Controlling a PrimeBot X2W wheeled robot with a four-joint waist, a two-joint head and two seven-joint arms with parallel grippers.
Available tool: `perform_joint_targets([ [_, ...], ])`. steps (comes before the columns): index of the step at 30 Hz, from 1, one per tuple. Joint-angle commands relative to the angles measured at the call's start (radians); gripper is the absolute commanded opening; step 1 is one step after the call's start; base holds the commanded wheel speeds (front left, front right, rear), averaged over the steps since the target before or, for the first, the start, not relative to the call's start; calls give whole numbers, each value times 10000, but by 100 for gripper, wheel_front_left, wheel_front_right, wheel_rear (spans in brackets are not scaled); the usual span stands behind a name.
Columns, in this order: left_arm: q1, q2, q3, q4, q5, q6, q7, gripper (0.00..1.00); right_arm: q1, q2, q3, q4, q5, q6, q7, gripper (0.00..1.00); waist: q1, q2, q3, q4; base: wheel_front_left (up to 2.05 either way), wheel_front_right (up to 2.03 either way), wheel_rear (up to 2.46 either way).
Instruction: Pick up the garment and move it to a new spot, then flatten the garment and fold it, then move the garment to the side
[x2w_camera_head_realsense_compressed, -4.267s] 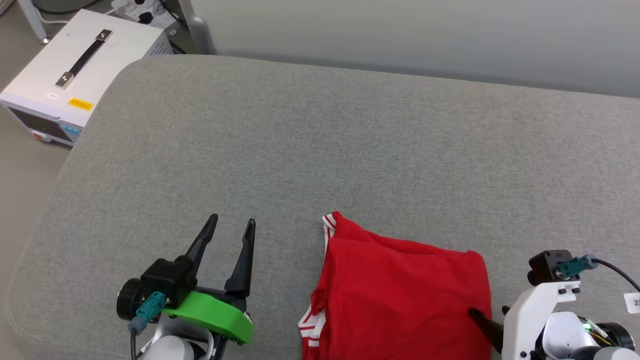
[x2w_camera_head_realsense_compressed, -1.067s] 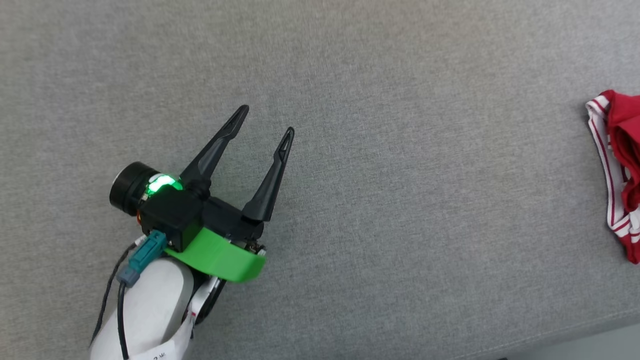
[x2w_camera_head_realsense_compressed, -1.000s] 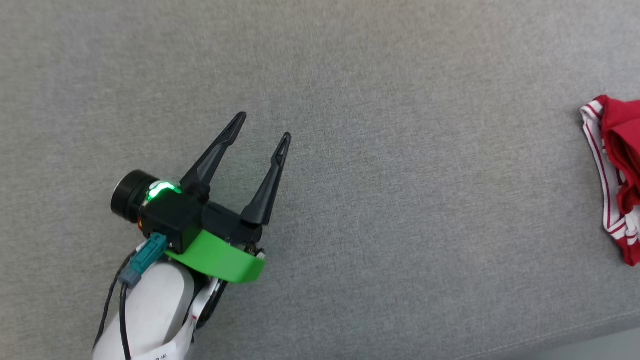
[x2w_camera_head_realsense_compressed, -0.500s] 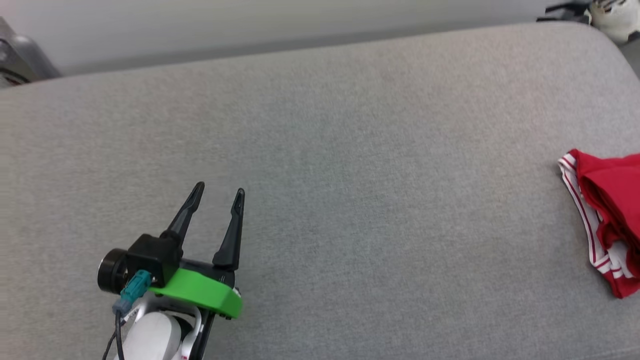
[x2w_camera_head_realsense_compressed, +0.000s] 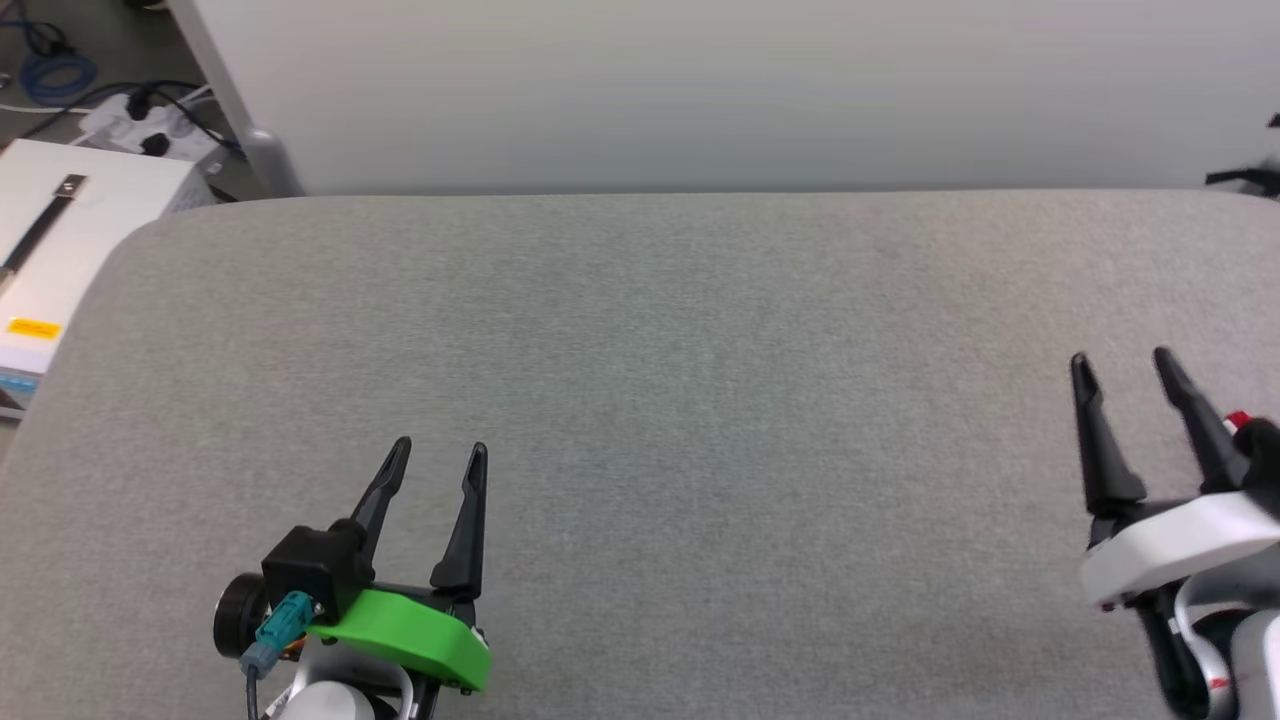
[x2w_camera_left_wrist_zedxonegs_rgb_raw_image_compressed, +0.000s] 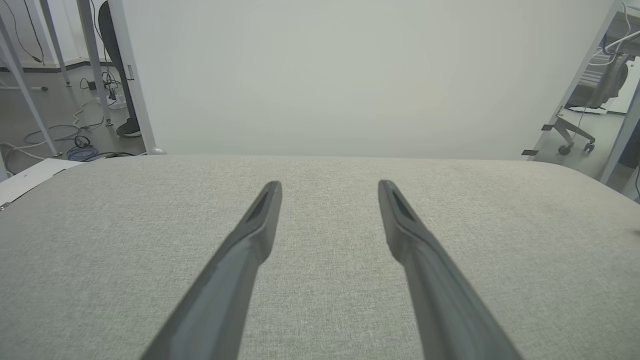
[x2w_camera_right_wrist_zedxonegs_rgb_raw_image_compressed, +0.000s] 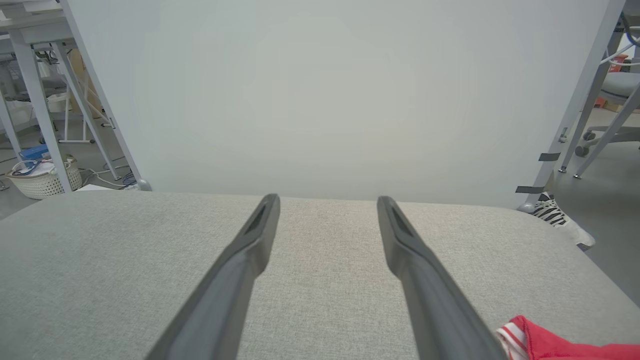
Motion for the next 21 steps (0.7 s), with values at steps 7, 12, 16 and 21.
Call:
perform_joint_targets([
  [7, 329, -341, 438, 226, 223, -139, -58, 100, 673, 757, 365, 803, 76, -7, -1127, 100, 1, 0, -566, 670, 0, 0, 0],
  [12, 357, -533, 722, 249, 362, -221, -58, 100, 855, 941, 645, 1217, -85, -7, -1514, 100, 1, 0, -573, 708, 0, 0, 0],
  [16, 356, -637, 924, 193, 608, -268, -58, 100, 785, 1019, 585, 1432, -138, -7, -1675, 100, 1, 0, -561, 687, 0, 0, 0],
  [21, 396, -797, 1159, 85, 774, -414, -58, 100, 676, 1035, 598, 1525, -127, -7, -1712, 100, 1, 0, -545, 642, 0, 0, 0],
])
